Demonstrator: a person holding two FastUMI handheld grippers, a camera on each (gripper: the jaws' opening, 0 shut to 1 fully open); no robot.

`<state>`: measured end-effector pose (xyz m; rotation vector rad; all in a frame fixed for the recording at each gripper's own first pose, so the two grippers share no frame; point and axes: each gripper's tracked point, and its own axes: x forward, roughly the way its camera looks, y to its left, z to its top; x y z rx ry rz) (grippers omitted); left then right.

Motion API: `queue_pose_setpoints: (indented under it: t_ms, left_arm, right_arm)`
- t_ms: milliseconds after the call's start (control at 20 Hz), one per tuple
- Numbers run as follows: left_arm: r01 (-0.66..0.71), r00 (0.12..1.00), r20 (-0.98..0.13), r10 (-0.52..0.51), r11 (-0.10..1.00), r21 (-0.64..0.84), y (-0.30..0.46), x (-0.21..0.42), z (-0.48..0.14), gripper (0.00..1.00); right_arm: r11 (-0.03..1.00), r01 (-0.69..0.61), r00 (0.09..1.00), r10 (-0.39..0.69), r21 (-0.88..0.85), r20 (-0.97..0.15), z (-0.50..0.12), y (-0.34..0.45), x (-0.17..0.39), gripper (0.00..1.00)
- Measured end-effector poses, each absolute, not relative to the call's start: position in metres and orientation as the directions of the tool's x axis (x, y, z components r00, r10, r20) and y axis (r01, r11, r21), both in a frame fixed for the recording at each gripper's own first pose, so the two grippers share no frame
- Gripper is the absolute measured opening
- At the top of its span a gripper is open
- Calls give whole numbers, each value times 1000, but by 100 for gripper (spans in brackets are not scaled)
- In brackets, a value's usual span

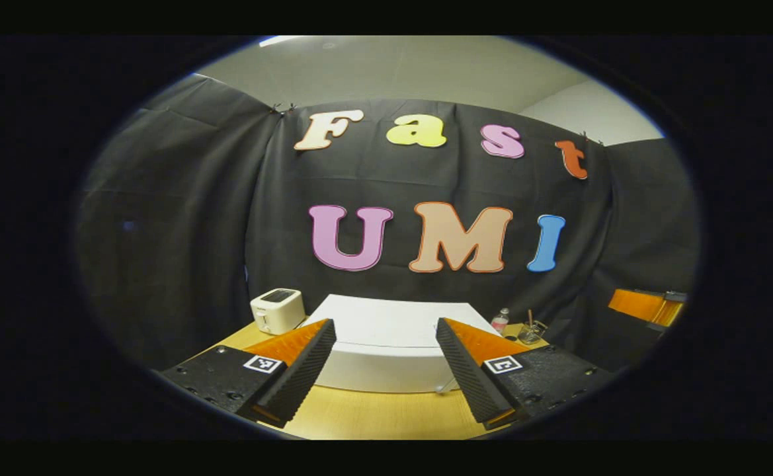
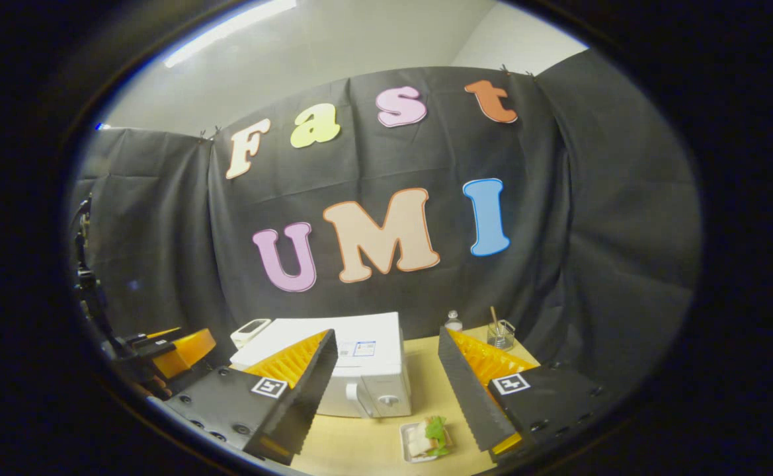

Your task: Open the microwave oven with the left hand, put the food in, and close the microwave oven.

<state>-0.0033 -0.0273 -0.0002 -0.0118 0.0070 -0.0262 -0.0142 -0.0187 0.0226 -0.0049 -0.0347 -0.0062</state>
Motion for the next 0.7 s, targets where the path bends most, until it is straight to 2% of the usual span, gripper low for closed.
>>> queue_pose_setpoints:
  t_ms: [100,150,200,450,700]
  left_arm:
    - [24,1000,-15,-24,1000,-15,-27,-6,-3,95]
    - [23,999,-22,-23,1000,-15,-26,-6,-6,92]
    - [21,999,-28,-21,1000,-13,-26,-6,-7,95]
    - [14,997,-70,-15,1000,-7,-21,-4,-23,95]
    - [56,982,-182,-55,998,0,-32,-5,-67,96]
  right_arm:
    - [1000,6,1000,-5,-11,28,20,-20,-12,92]
    - [1000,6,1000,-6,-14,23,19,-21,-13,92]
    - [1000,8,1000,-8,-15,20,18,-20,-12,92]
    - [1000,22,1000,-22,-11,7,10,-23,-9,92]
    - [999,51,999,-51,-5,-20,4,-28,-11,92]
